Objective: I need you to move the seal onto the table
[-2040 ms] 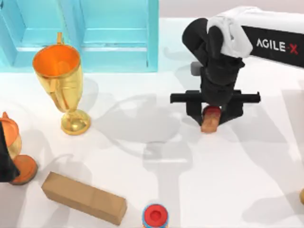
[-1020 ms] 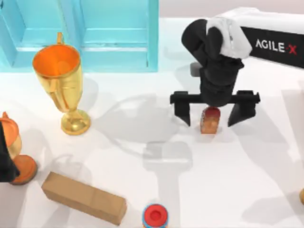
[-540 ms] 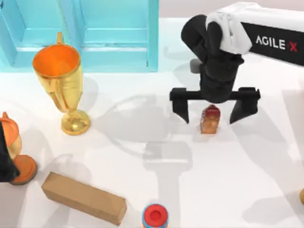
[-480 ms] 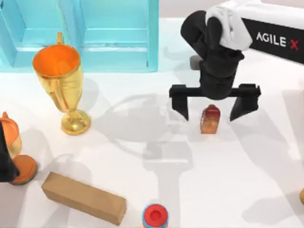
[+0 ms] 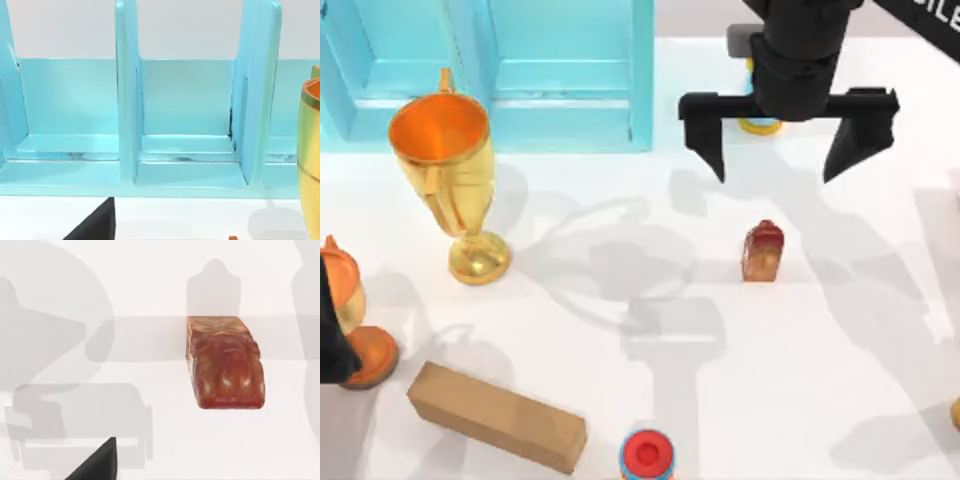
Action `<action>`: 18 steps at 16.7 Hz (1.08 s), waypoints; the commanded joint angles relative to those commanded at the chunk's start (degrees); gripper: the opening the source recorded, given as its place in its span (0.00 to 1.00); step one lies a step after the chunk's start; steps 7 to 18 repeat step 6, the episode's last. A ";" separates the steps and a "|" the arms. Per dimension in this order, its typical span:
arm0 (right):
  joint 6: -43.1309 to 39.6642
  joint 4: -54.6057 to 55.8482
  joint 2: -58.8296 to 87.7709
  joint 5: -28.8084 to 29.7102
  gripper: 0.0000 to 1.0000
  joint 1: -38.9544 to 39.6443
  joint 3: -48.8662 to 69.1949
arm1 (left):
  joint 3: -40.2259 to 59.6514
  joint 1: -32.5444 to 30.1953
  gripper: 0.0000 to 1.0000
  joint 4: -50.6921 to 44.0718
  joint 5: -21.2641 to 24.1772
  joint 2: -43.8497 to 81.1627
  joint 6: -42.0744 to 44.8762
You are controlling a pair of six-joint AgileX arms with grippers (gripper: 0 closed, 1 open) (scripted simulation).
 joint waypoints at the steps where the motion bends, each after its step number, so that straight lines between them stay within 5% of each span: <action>1: -0.02 -2.63 0.00 -0.20 1.00 -0.06 2.64 | 0.00 0.00 1.00 0.00 0.00 0.00 0.00; 18: -0.03 -7.85 0.14 -1.03 1.00 -0.28 7.85 | 0.00 0.00 1.00 0.00 0.00 0.00 0.00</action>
